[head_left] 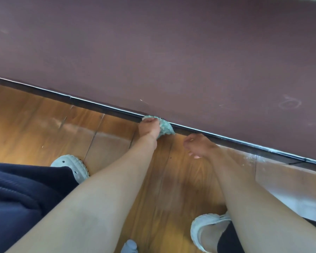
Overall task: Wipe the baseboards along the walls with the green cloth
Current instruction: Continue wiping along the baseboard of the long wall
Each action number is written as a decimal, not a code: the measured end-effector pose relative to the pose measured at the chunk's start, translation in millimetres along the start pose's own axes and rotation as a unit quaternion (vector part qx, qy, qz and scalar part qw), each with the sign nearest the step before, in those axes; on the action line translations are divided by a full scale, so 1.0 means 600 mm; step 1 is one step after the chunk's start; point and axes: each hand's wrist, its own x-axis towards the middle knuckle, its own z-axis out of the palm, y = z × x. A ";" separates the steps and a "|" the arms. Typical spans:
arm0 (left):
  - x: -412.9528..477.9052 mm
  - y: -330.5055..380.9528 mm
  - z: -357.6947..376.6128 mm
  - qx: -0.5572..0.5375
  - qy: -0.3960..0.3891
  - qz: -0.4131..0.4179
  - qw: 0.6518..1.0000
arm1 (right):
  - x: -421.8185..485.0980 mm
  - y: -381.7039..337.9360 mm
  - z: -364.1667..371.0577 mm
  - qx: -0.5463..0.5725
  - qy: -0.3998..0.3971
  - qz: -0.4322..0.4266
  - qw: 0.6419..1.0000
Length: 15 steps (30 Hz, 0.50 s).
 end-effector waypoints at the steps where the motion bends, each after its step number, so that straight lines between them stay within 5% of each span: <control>1: -0.012 -0.011 0.011 0.010 -0.035 -0.010 0.999 | 0.001 0.005 -0.002 0.002 0.002 0.008 1.000; 4: -0.033 -0.022 0.035 -0.003 -0.072 -0.031 0.997 | -0.001 0.006 -0.003 0.011 0.001 0.017 1.000; 10: -0.009 -0.003 0.027 -0.018 0.030 -0.009 0.999 | -0.009 -0.004 -0.008 0.010 0.007 -0.005 1.000; 15: -0.012 -0.019 0.036 0.043 -0.012 -0.012 0.999 | -0.009 0.017 0.008 -0.004 -0.006 0.016 1.000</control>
